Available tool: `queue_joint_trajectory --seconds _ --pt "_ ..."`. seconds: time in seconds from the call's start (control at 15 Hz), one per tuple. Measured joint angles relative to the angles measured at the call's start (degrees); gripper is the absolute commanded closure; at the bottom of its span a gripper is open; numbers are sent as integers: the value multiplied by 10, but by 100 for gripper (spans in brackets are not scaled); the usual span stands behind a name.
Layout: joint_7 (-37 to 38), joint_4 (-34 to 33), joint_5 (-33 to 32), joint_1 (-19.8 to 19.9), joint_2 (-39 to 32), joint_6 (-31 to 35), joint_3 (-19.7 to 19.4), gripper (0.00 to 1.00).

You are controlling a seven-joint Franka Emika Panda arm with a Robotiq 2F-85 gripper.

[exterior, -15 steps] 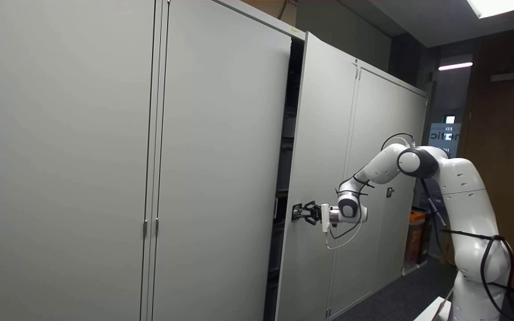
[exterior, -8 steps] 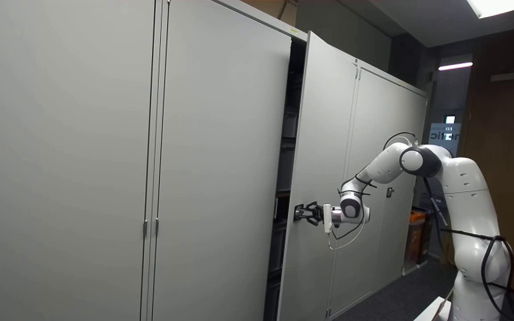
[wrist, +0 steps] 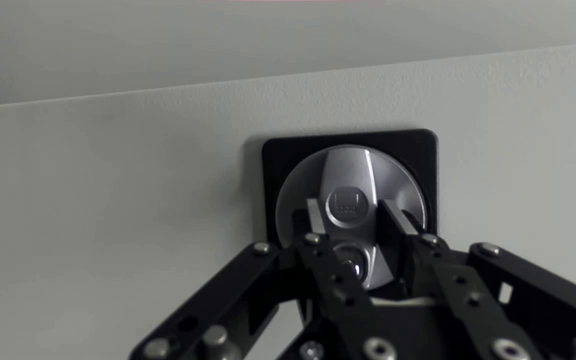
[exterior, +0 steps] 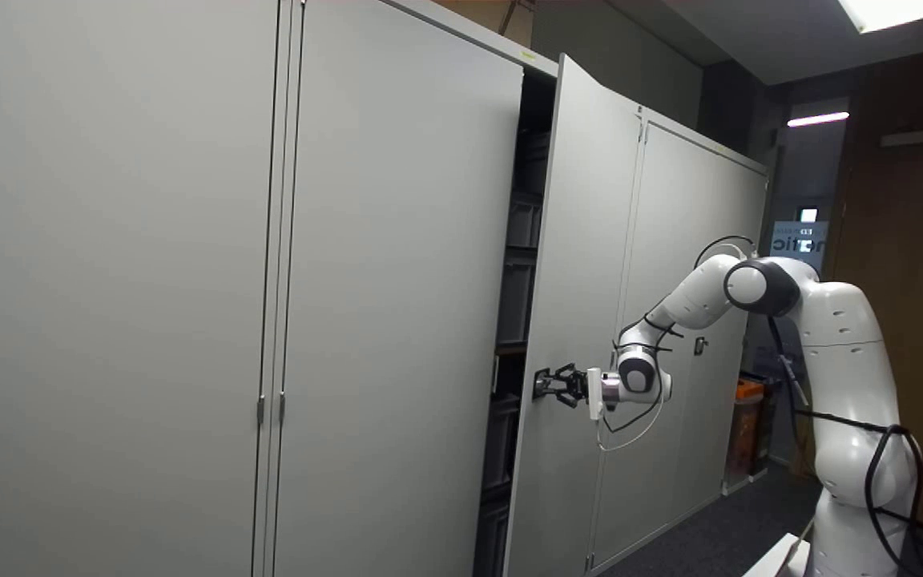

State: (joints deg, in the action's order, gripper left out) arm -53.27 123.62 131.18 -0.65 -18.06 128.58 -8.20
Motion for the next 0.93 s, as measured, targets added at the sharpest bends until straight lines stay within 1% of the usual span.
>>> queue_joint_trajectory --seconds 0.93 --pt "0 63 -38 29 28 -75 -9 92"
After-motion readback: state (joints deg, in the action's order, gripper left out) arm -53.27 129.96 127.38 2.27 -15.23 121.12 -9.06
